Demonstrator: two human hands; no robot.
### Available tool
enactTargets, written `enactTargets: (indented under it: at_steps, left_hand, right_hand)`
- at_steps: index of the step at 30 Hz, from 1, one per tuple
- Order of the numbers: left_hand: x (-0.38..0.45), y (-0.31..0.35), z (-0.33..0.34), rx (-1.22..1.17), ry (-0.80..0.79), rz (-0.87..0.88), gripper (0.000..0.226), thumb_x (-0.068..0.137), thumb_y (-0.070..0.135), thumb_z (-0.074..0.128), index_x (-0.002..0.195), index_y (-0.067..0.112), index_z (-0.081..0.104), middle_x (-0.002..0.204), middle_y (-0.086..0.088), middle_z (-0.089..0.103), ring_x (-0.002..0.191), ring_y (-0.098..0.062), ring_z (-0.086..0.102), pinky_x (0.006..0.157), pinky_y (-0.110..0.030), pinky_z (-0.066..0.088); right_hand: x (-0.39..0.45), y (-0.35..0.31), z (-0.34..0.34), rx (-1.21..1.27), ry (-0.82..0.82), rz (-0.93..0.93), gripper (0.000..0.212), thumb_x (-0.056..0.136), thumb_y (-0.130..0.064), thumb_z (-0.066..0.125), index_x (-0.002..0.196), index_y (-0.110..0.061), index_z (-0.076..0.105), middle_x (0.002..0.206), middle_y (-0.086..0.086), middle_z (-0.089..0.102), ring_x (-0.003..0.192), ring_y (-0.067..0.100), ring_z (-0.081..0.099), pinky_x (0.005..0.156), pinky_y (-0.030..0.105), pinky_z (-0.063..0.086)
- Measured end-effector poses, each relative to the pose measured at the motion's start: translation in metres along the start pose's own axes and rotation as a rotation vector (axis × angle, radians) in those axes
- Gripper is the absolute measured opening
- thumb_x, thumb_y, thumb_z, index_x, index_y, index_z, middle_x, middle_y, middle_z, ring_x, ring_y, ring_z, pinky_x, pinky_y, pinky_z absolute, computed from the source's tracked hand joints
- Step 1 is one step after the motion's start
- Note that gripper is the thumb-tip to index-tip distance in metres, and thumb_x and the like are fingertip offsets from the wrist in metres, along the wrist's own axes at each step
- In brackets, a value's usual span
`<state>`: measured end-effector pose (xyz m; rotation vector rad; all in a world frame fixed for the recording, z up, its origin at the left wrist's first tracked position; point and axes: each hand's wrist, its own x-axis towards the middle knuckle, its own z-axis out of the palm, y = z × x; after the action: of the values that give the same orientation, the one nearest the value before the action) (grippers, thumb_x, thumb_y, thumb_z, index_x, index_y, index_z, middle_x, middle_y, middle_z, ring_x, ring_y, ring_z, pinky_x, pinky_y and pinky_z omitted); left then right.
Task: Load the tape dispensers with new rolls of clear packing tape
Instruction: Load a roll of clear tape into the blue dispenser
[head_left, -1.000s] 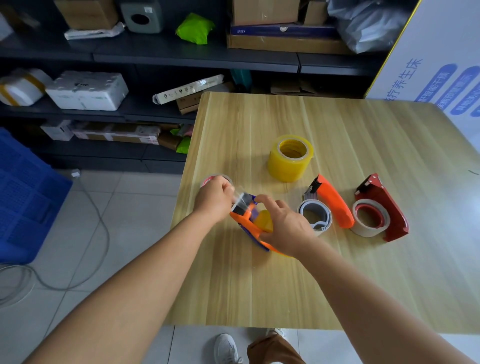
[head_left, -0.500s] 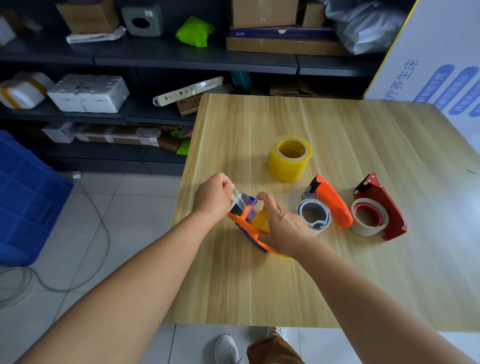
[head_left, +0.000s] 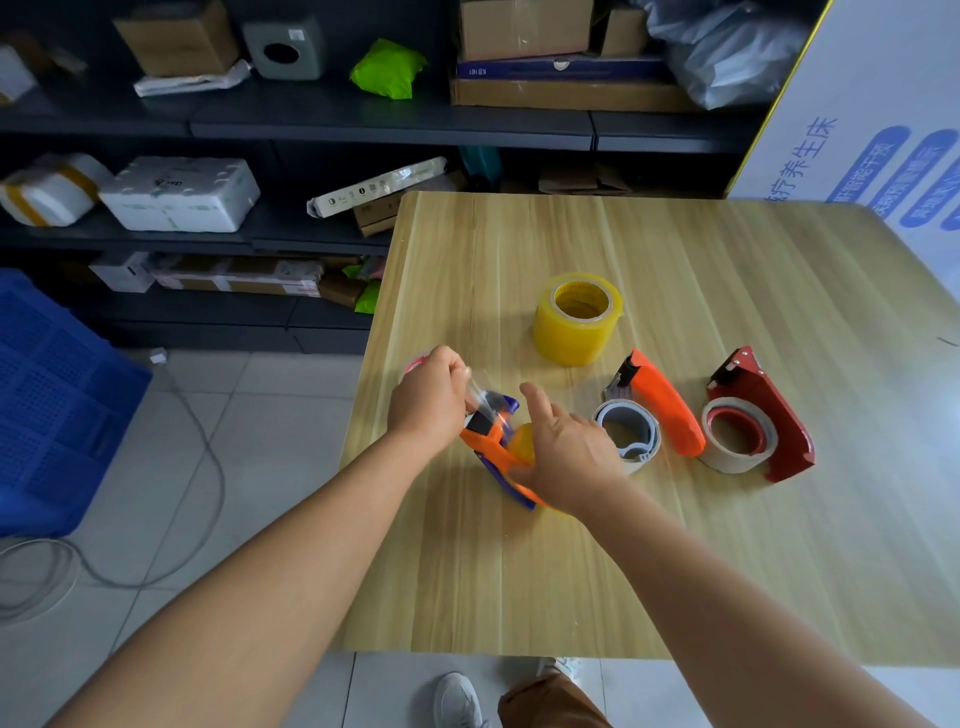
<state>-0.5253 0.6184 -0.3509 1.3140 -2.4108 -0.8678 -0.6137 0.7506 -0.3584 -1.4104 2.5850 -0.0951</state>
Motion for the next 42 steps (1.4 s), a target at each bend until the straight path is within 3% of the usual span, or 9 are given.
enactTargets:
  at_steps: [3, 8, 16, 21, 24, 27, 30, 35, 42]
  left_hand:
    - [0.001, 0.000, 0.000, -0.033, -0.004, 0.031, 0.020, 0.100, 0.029, 0.036, 0.087, 0.022, 0.050, 0.079, 0.005, 0.066, 0.074, -0.019, 0.062, 0.062, -0.036, 0.054]
    - [0.007, 0.007, 0.002, -0.135, 0.032, 0.025, 0.018, 0.096, 0.027, 0.044, 0.084, 0.017, 0.054, 0.080, -0.002, 0.066, 0.076, -0.024, 0.065, 0.070, -0.043, 0.056]
    - [0.011, 0.002, 0.005, -0.297, 0.073, -0.175, 0.020, 0.098, 0.021, 0.041, 0.080, 0.021, 0.049, 0.085, -0.006, 0.065, 0.078, -0.028, 0.068, 0.069, -0.047, 0.059]
    - [0.009, 0.003, 0.002, -0.407, 0.046, -0.198, 0.015, 0.098, 0.020, 0.042, 0.086, 0.019, 0.051, 0.085, -0.005, 0.062, 0.076, -0.024, 0.069, 0.072, -0.046, 0.060]
    - [0.010, 0.001, -0.002, -0.501, -0.004, -0.218, 0.012, 0.097, 0.018, 0.046, 0.095, 0.012, 0.056, 0.086, -0.008, 0.063, 0.075, -0.022, 0.070, 0.073, -0.042, 0.061]
    - [0.010, -0.003, -0.008, -0.606, -0.082, -0.280, 0.019, 0.098, 0.019, 0.047, 0.093, 0.006, 0.060, 0.077, -0.007, 0.060, 0.072, -0.020, 0.067, 0.078, -0.042, 0.060]
    - [0.007, -0.003, -0.013, -0.668, -0.173, -0.343, 0.026, 0.100, 0.022, 0.042, 0.095, 0.007, 0.063, 0.082, -0.007, 0.059, 0.073, -0.017, 0.064, 0.077, -0.037, 0.059]
    - [0.004, -0.003, -0.017, -0.667, -0.203, -0.341, 0.030, 0.102, 0.022, 0.036, 0.094, 0.012, 0.063, 0.083, -0.005, 0.061, 0.078, -0.019, 0.065, 0.079, -0.039, 0.058]
    - [0.005, -0.005, -0.024, -0.652, -0.249, -0.362, 0.033, 0.103, 0.026, 0.032, 0.106, 0.008, 0.059, 0.096, -0.014, 0.068, 0.078, -0.019, 0.067, 0.061, -0.027, 0.055]
  right_hand:
    - [-0.002, -0.001, 0.000, 0.045, -0.015, -0.004, 0.069, 0.087, -0.057, 0.053, 0.138, -0.026, 0.019, 0.106, 0.005, 0.062, 0.081, 0.026, 0.064, 0.058, 0.032, 0.049]
    - [0.000, -0.001, 0.002, -0.006, -0.063, 0.041, 0.073, 0.087, -0.043, 0.060, 0.139, -0.016, 0.017, 0.103, 0.007, 0.062, 0.070, 0.024, 0.055, 0.056, 0.032, 0.043]
    - [0.002, 0.001, 0.003, 0.012, -0.112, 0.048, 0.069, 0.086, -0.029, 0.063, 0.137, -0.014, 0.018, 0.106, 0.009, 0.061, 0.076, 0.027, 0.061, 0.059, 0.035, 0.048]
    - [0.004, 0.003, 0.001, 0.059, -0.123, 0.048, 0.078, 0.086, -0.029, 0.064, 0.143, -0.017, 0.012, 0.120, 0.010, 0.058, 0.072, 0.026, 0.054, 0.058, 0.034, 0.044]
    - [0.004, 0.002, 0.002, 0.047, -0.098, 0.027, 0.086, 0.085, -0.029, 0.065, 0.147, -0.023, 0.006, 0.127, 0.007, 0.052, 0.076, 0.028, 0.061, 0.056, 0.032, 0.042]
    - [0.004, 0.000, 0.003, 0.061, -0.083, -0.019, 0.084, 0.087, -0.029, 0.061, 0.148, -0.030, 0.003, 0.125, 0.006, 0.048, 0.081, 0.030, 0.065, 0.057, 0.034, 0.047]
    - [0.004, 0.000, 0.005, 0.059, -0.073, -0.050, 0.084, 0.087, -0.027, 0.061, 0.146, -0.035, 0.002, 0.121, 0.006, 0.050, 0.082, 0.031, 0.063, 0.059, 0.035, 0.048]
    - [0.004, -0.001, 0.003, 0.077, -0.084, -0.059, 0.069, 0.087, -0.028, 0.061, 0.139, -0.032, 0.015, 0.116, 0.008, 0.049, 0.078, 0.031, 0.059, 0.061, 0.037, 0.049]
    - [0.008, -0.003, 0.006, 0.037, -0.091, -0.107, 0.075, 0.089, -0.036, 0.058, 0.148, -0.034, 0.010, 0.121, 0.006, 0.048, 0.097, 0.032, 0.060, 0.065, 0.035, 0.045]
